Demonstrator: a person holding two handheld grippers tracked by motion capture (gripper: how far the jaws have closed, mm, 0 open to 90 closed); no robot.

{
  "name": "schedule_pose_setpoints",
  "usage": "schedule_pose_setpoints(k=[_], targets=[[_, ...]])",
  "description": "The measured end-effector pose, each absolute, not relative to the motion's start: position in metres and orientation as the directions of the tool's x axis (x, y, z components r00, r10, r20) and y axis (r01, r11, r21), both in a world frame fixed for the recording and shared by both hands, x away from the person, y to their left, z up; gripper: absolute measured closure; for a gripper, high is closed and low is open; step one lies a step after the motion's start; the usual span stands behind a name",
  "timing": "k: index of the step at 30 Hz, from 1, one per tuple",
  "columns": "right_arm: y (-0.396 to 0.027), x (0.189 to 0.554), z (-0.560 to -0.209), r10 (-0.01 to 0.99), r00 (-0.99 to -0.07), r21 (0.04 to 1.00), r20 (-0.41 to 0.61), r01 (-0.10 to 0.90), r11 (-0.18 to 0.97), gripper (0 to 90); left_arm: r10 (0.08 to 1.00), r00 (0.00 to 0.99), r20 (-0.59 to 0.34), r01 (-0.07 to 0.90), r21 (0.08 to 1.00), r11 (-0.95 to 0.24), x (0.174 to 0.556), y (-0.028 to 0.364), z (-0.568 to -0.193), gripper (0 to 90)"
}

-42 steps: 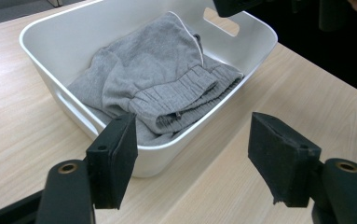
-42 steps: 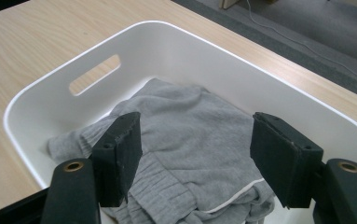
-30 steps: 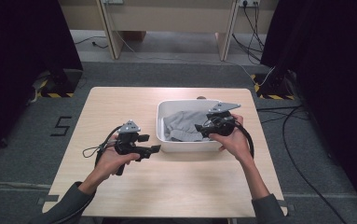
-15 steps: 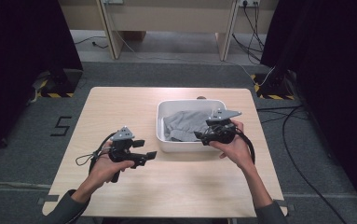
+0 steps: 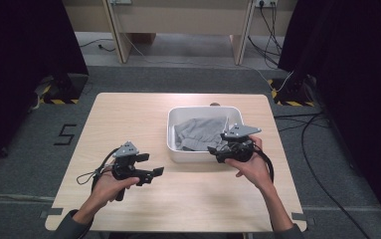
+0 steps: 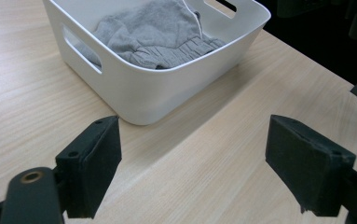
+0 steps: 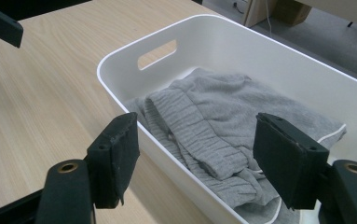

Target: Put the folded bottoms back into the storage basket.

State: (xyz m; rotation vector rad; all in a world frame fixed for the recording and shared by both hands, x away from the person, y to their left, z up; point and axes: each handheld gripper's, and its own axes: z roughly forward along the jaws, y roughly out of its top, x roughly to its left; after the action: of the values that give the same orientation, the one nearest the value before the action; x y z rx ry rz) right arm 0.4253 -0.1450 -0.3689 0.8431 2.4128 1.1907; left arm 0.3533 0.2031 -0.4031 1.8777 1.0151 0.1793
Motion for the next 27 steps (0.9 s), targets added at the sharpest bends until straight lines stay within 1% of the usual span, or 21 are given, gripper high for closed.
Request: schedule_pose_setpoints(k=[8,20,27], targets=[[-0.149,0.417,-0.371,0.632,-0.775,0.810,-0.016,0.361,0.463,32.3,0.705,0.650,-0.282,0.561,0.804,-0.196,0.346,0.204,-0.408,18.6],[-0.157,0.404,-0.380,0.640,-0.767,0.816,-0.031,0.350,0.459,32.3,0.707,0.650,-0.280,0.559,0.806,-0.194,0.340,0.207,-0.417,18.4],[-0.160,0.395,-0.383,0.648,-0.761,0.837,-0.023,0.340,0.429,32.3,0.708,0.653,-0.269,0.553,0.808,-0.204,0.338,0.204,-0.421,18.5]])
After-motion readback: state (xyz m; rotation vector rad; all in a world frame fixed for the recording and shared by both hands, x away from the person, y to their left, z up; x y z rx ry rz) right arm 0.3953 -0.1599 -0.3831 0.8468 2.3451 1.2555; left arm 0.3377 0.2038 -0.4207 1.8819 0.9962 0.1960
